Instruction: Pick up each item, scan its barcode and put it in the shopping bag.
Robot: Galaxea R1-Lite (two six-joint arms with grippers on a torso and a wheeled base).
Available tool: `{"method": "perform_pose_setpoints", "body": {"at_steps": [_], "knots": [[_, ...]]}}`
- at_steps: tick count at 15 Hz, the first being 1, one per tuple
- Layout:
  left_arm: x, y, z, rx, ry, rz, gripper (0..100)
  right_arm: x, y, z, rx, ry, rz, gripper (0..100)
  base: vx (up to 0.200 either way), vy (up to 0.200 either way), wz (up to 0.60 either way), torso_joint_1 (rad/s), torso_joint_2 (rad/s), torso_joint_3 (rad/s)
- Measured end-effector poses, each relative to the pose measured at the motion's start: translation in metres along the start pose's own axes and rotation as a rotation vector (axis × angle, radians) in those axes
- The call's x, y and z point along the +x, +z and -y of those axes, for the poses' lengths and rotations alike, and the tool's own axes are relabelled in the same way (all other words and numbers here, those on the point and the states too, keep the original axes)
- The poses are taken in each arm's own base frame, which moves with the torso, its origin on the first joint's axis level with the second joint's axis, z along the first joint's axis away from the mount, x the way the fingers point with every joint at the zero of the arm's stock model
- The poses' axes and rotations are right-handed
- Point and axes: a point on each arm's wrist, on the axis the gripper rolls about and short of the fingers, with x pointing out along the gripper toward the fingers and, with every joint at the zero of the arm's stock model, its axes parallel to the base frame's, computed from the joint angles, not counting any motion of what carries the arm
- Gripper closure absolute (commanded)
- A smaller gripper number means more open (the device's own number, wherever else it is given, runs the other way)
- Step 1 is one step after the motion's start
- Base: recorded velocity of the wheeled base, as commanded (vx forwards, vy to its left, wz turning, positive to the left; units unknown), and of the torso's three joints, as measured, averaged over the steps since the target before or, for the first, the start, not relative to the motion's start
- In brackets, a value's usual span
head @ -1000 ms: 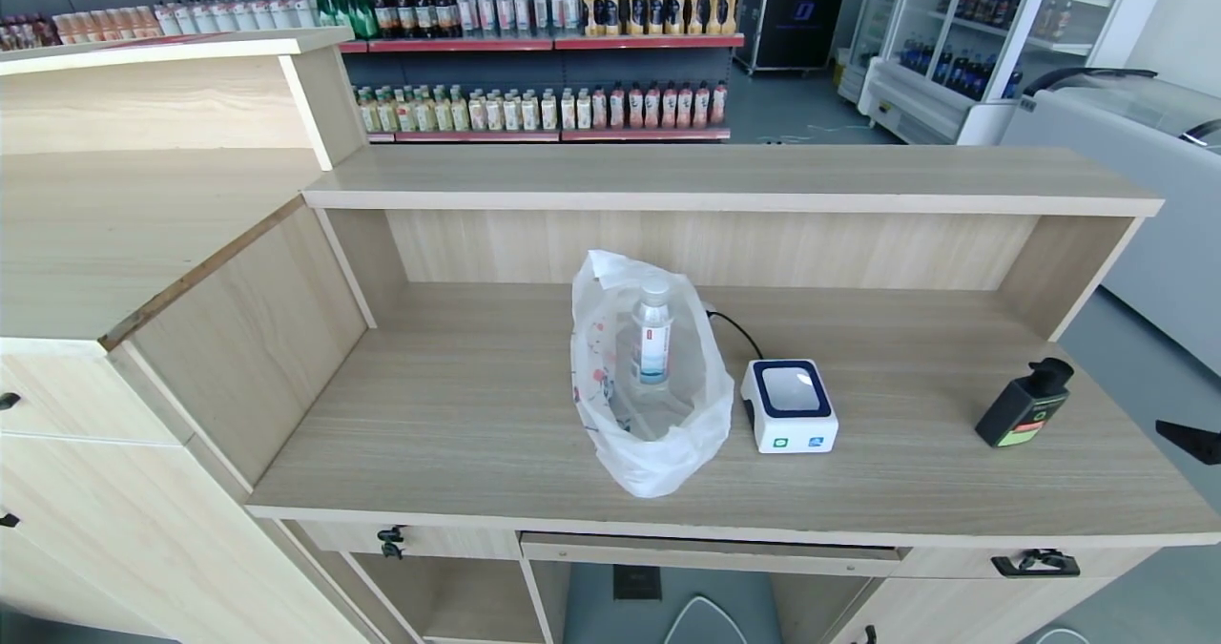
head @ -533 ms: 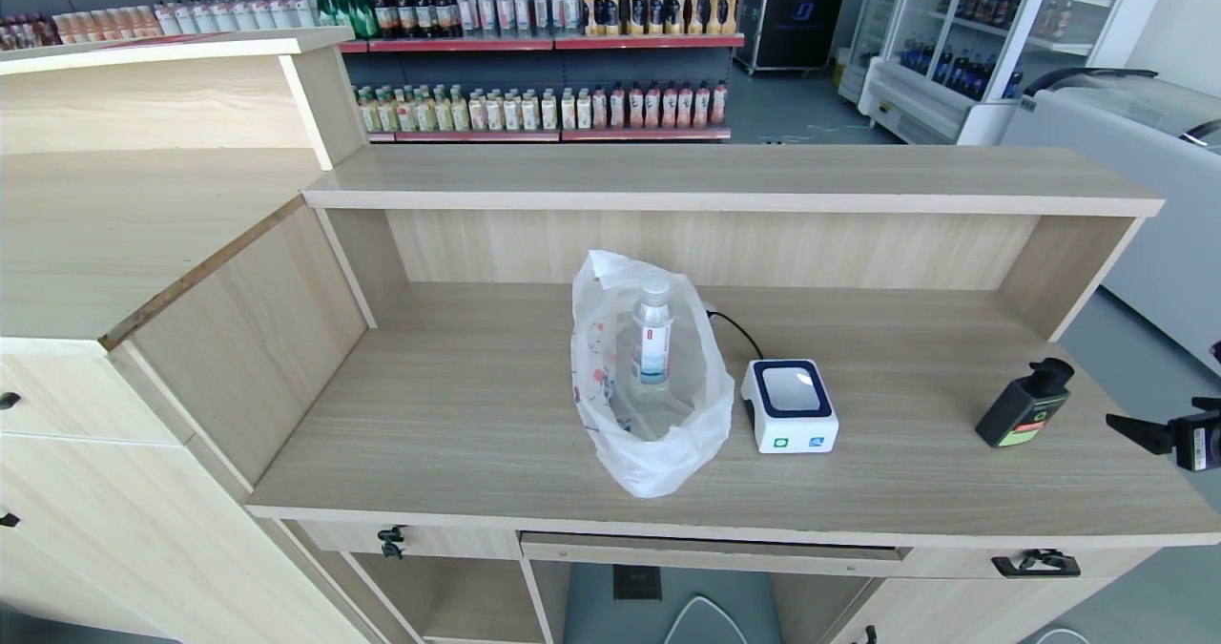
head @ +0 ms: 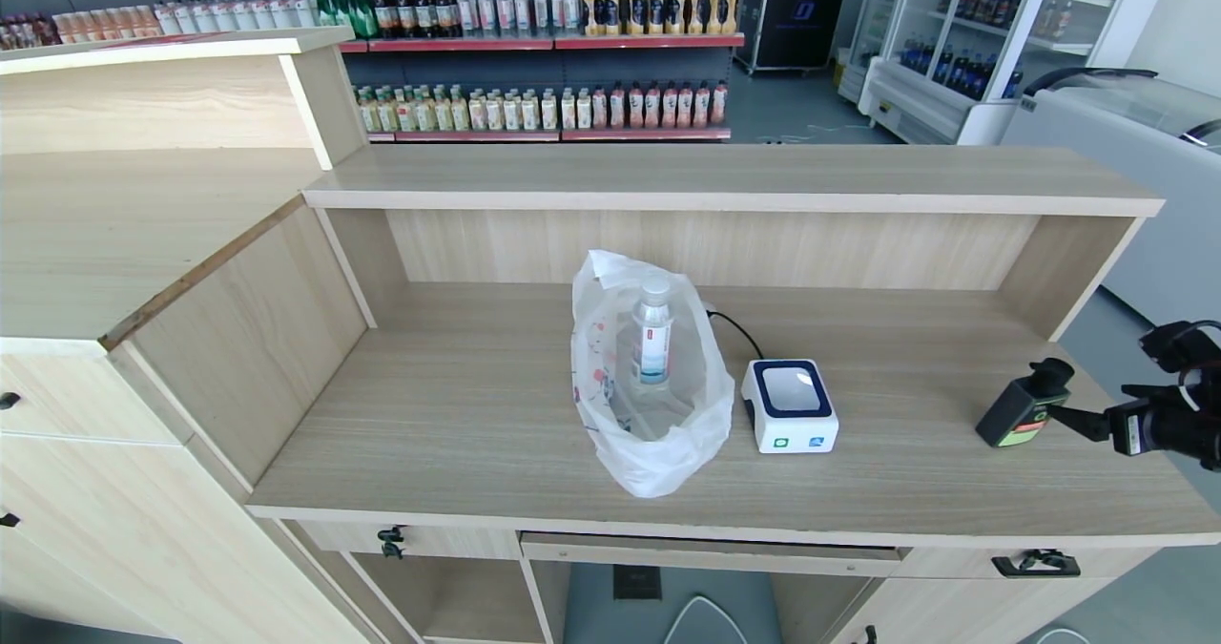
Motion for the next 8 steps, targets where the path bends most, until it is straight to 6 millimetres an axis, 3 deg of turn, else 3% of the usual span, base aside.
{"method": "perform_pose_setpoints", "body": {"at_steps": [8], "knots": [[0.0,0.0,0.0,0.0,0.0,0.001,0,0.042,-0.001,-0.021,-0.03,0.089,0.014,0,0.0,0.0,0.0,0.0,0.0,0.0]]}}
